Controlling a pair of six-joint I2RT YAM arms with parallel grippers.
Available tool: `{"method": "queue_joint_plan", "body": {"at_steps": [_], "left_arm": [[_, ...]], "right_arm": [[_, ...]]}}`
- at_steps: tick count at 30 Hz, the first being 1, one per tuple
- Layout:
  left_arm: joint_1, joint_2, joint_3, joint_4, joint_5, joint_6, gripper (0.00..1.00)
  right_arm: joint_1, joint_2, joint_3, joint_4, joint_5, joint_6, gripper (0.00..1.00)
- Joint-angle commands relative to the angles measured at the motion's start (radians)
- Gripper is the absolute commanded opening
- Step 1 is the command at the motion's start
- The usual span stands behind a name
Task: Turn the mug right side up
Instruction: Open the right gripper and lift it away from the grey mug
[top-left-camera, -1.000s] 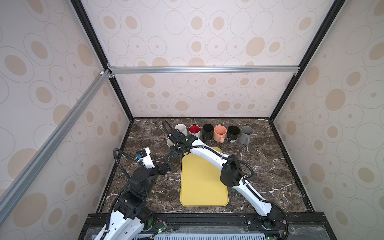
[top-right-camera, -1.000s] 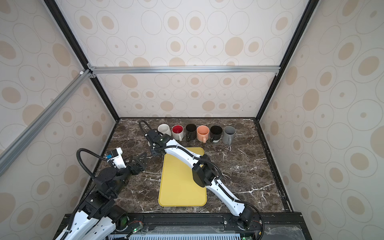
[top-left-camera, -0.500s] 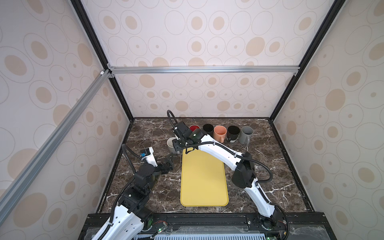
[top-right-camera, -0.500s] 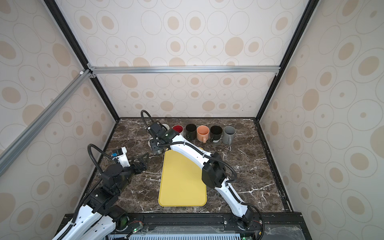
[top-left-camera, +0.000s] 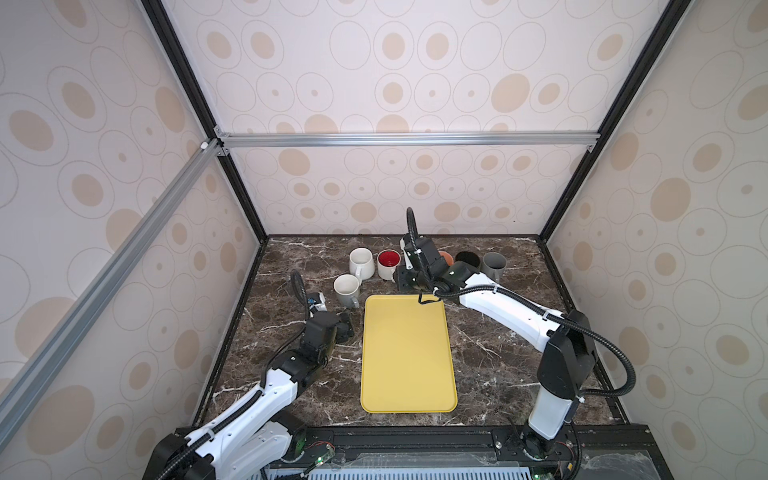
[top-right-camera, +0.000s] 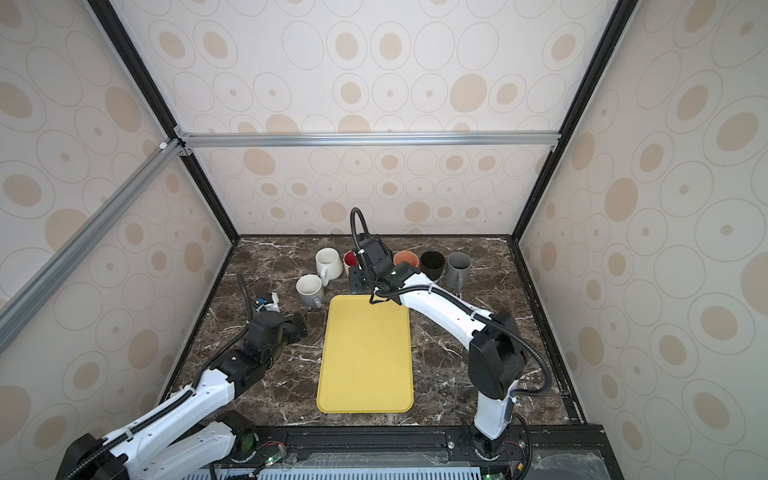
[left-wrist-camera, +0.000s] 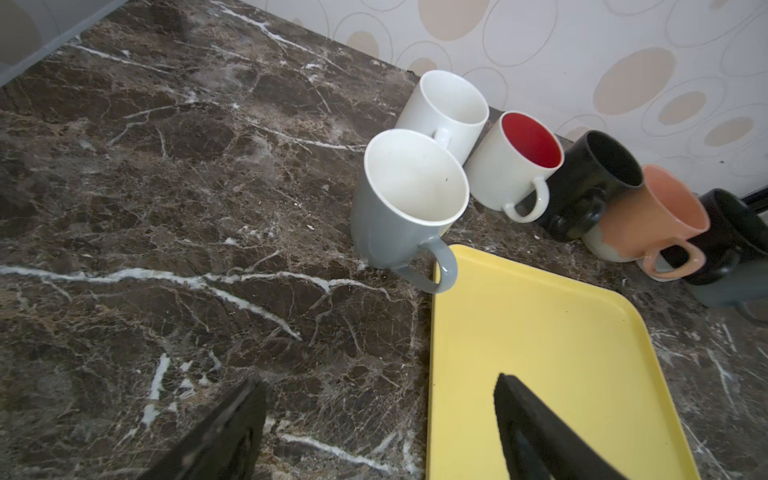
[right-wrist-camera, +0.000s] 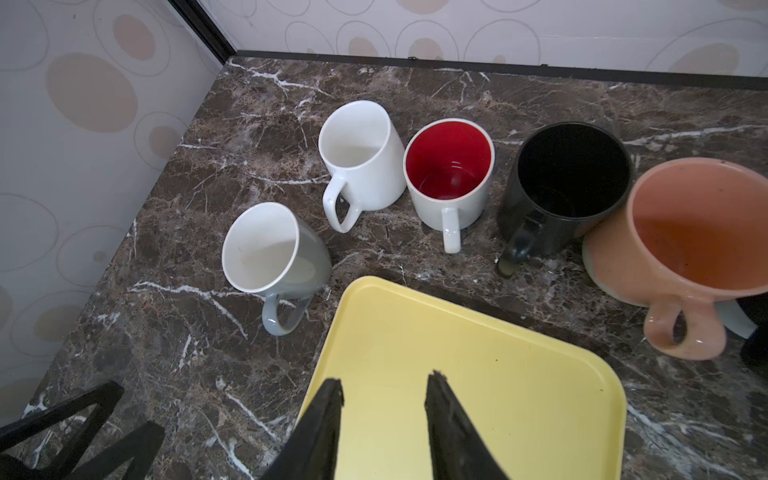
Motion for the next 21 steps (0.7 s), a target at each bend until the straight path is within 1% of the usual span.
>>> {"method": "queue_joint_plan", "body": {"at_steps": [1,4,10,15,21], "left_arm": [[-0.009,0.056,0.06,0.063,-0.041,0.016,0.85],[-0.014,0.115,0.086,0.095,-0.036,0.017,0.84],[-0.015,0.229,0.147,0.151,0.005,0.017,0.85],[-0.015,0.332,0.212,0.13,0.015,0.011,0.84],[-0.015,0.423,0.252,0.129,0.01,-0.012,0.78]], "right_arm": [[0.002,-0.02,-0.045,0.084,-0.04,0.016,0.37],[-0.004,-0.033,-0.079,0.112,-0.053,0.019,0.36],[-0.022,-0.061,-0.096,0.097,-0.07,0.002,0.36],[-0.05,-0.089,-0.118,0.098,-0.091,-0.003,0.35],[-0.075,-0.133,-0.166,0.117,-0.108,0.0,0.35]]}}
